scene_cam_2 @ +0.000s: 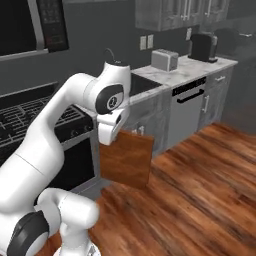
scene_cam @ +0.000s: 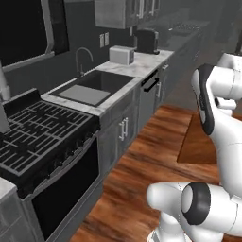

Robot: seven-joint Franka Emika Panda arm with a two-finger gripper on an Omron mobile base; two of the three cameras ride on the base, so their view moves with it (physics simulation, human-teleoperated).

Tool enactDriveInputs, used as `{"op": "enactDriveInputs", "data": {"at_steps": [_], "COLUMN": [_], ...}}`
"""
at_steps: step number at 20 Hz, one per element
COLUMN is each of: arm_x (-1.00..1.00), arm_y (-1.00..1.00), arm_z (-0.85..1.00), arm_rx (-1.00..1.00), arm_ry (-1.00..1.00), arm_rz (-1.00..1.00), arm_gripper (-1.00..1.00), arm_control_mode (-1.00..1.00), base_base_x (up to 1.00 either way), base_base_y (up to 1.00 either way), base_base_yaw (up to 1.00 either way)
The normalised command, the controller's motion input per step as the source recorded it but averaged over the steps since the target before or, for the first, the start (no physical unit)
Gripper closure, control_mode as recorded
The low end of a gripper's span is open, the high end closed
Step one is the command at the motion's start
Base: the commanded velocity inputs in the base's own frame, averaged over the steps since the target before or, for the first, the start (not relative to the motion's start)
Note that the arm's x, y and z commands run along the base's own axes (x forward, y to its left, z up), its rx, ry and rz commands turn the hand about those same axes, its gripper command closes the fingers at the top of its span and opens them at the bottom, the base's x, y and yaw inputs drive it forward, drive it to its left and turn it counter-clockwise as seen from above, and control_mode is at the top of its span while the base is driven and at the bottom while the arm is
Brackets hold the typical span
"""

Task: Move the cutting board and knife to the sink. Then move spray from the cabinet to the counter.

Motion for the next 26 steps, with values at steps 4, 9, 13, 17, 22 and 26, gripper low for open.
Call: {"op": "enactDriveInputs", "data": {"at_steps": [4,9,13,17,22,26], "arm_x": [0.00,0.00,0.00,0.00,0.00,0.00], "arm_y": [0.00,0.00,0.00,0.00,0.00,0.00], "arm_z": [0.00,0.00,0.00,0.00,0.00,0.00], "arm_rx": [0.00,0.00,0.00,0.00,0.00,0.00], "arm_ry": [0.00,0.00,0.00,0.00,0.00,0.00], "arm_rz": [0.00,0.00,0.00,0.00,0.00,0.00], "arm_gripper": [1.00,1.00,1.00,1.00,1.00,1.00], "arm_control_mode": [1.00,1.00,1.00,1.00,1.00,1.00], "base_base_x": [1.00,1.00,1.00,1.00,0.98,0.73], "base_base_y": [-0.53,-0.60,-0.59,-0.57,-0.38,-0.09], "base_base_yaw": [0.23,0.29,0.32,0.35,0.36,0.37]}}
